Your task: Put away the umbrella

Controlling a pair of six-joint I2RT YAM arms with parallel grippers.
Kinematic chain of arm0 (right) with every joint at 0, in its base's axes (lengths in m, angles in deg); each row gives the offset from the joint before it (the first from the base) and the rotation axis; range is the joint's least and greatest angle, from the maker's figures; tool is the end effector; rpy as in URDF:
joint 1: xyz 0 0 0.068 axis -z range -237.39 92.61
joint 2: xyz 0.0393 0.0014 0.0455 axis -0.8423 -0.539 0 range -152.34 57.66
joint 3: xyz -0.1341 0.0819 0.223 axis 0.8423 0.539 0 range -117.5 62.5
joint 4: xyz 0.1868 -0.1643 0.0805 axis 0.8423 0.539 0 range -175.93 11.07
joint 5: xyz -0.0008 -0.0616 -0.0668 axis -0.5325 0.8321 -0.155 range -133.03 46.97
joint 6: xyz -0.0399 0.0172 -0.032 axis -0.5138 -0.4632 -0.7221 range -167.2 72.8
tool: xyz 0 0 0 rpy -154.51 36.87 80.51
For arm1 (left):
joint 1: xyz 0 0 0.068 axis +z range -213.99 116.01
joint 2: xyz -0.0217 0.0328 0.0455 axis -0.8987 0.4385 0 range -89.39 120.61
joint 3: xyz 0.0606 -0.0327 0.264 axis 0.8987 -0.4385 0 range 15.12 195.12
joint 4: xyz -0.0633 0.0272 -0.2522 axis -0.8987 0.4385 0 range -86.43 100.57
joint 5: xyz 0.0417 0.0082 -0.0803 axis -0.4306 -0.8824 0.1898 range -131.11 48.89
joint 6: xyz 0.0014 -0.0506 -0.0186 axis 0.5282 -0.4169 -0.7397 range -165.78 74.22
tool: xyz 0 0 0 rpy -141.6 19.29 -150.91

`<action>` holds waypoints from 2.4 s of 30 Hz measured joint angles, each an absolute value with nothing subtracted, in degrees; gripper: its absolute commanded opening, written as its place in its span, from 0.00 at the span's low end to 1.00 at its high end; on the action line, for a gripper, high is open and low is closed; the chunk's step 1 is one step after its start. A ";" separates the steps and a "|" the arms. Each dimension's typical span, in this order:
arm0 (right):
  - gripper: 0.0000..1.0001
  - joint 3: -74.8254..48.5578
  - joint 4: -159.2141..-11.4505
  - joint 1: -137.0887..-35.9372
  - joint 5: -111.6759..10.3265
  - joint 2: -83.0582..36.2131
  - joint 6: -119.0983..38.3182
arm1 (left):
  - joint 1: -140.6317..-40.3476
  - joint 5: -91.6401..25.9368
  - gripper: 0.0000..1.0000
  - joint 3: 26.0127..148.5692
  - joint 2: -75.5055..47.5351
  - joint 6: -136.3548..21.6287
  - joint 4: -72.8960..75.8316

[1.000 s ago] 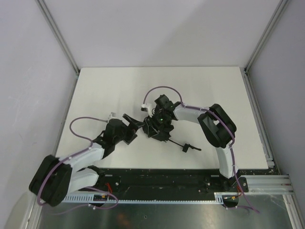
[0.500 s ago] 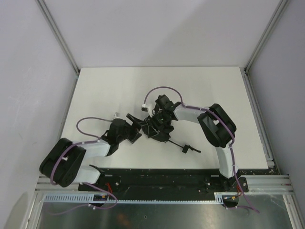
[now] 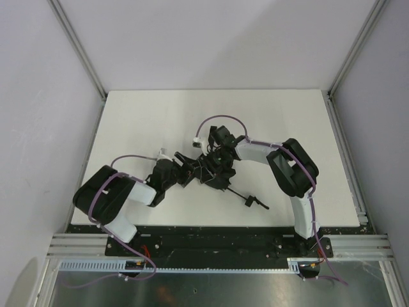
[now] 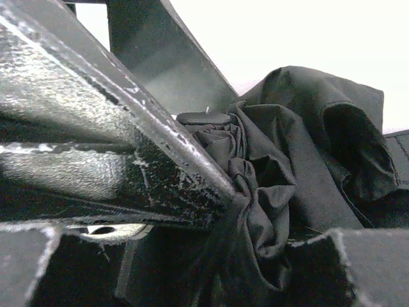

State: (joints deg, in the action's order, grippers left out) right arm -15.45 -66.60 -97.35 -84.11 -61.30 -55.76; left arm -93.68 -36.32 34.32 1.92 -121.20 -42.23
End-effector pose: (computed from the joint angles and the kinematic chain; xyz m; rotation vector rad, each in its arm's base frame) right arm 0.3084 0.2889 0.1414 -1.3120 2.2791 1.1314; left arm 0.2212 -0.1296 0.1141 -0.8245 2.1068 -1.1727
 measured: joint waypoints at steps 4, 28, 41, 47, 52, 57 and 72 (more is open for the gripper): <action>0.00 -15.30 -66.60 -97.33 -83.72 -61.08 -55.70 | -94.12 -36.51 0.62 34.17 4.58 -121.22 -47.13; 0.00 -8.59 -71.51 -97.11 -85.51 -57.30 -55.04 | -94.56 -32.23 0.99 25.10 -14.50 -118.36 -45.20; 0.00 -8.33 -71.64 -96.30 -85.62 -57.19 -54.56 | -90.80 -26.00 0.87 23.64 -0.36 -120.92 -62.32; 0.00 -8.33 -71.62 -96.26 -85.64 -57.17 -54.71 | -89.11 -25.91 0.98 20.27 -2.02 -120.85 -65.64; 0.00 -8.33 -71.62 -96.26 -85.62 -57.12 -54.76 | -89.09 -25.63 0.99 23.20 -0.12 -121.31 -66.53; 0.00 -8.24 -71.60 -96.21 -85.77 -57.08 -54.84 | -89.11 -25.21 1.00 28.01 7.38 -123.23 -66.95; 0.00 -7.56 -70.57 -95.71 -85.93 -56.21 -56.09 | -93.46 -26.33 0.97 32.57 17.41 -124.44 -70.75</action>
State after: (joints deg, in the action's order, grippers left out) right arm -7.56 -70.57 -95.71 -85.93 -56.21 -56.09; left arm -93.46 -26.33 32.57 17.41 -124.44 -70.75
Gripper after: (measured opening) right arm 0.400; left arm 0.993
